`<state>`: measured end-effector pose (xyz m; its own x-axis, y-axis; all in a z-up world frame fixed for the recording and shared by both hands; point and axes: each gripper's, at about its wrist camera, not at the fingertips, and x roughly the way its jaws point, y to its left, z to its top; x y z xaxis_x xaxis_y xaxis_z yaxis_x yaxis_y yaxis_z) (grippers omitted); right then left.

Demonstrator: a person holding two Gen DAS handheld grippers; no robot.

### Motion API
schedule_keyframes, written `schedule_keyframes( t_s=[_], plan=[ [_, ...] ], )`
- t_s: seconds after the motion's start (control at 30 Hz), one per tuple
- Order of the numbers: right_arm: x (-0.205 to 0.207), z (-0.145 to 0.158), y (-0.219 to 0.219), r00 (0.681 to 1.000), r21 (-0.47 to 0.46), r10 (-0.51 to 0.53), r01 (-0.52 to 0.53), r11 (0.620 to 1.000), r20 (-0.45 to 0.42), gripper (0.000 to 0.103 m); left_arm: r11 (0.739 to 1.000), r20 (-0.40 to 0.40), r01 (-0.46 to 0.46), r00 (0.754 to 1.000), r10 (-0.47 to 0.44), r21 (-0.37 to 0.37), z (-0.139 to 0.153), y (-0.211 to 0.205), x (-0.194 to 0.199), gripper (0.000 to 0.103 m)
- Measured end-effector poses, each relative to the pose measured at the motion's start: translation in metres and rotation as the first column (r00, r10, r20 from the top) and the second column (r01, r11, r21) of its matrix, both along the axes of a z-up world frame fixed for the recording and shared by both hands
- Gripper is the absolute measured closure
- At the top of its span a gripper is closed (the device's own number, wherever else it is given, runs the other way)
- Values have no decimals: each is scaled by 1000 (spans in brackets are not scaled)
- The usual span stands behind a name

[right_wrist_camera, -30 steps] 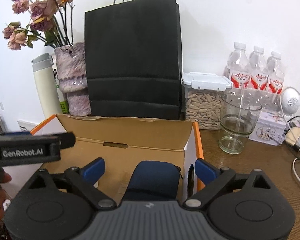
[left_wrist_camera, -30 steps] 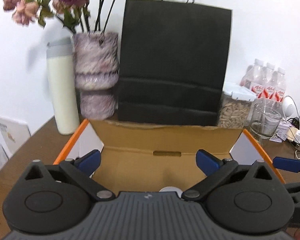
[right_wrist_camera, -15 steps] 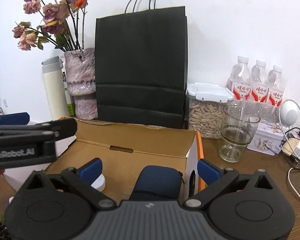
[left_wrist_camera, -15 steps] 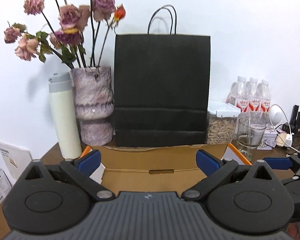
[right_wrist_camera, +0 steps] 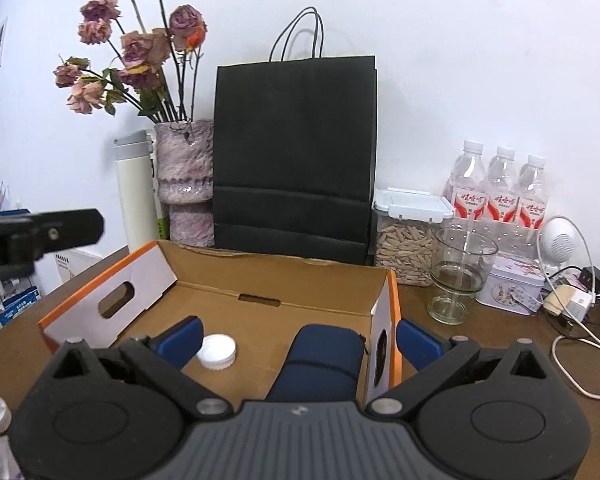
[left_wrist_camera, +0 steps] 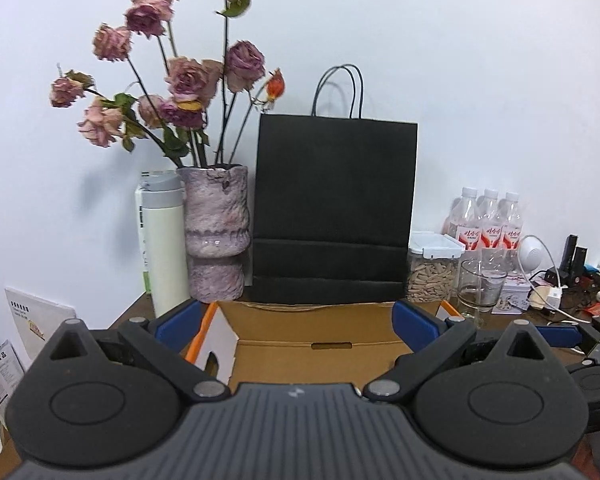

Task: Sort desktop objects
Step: 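Carry cap and case into the cardboard box and open both grippers, then grasp the second white cap with the left gripper while the right grasps the plush hamster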

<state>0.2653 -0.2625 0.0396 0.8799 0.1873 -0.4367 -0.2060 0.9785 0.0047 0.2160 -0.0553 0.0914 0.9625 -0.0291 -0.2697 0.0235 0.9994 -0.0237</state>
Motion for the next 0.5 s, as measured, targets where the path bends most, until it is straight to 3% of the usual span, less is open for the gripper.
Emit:
schedule_keyframes(
  t_s=[0.3, 0.5],
  plan=[
    [-53, 4, 1, 1000, -17, -28, 29, 999, 9, 0, 999, 7, -34, 999, 35, -39, 3, 43, -47, 0],
    [-88, -5, 5, 999, -39, -41, 42, 998, 19, 0, 998, 7, -64, 998, 64, -26, -3, 72, -80, 0]
  ],
)
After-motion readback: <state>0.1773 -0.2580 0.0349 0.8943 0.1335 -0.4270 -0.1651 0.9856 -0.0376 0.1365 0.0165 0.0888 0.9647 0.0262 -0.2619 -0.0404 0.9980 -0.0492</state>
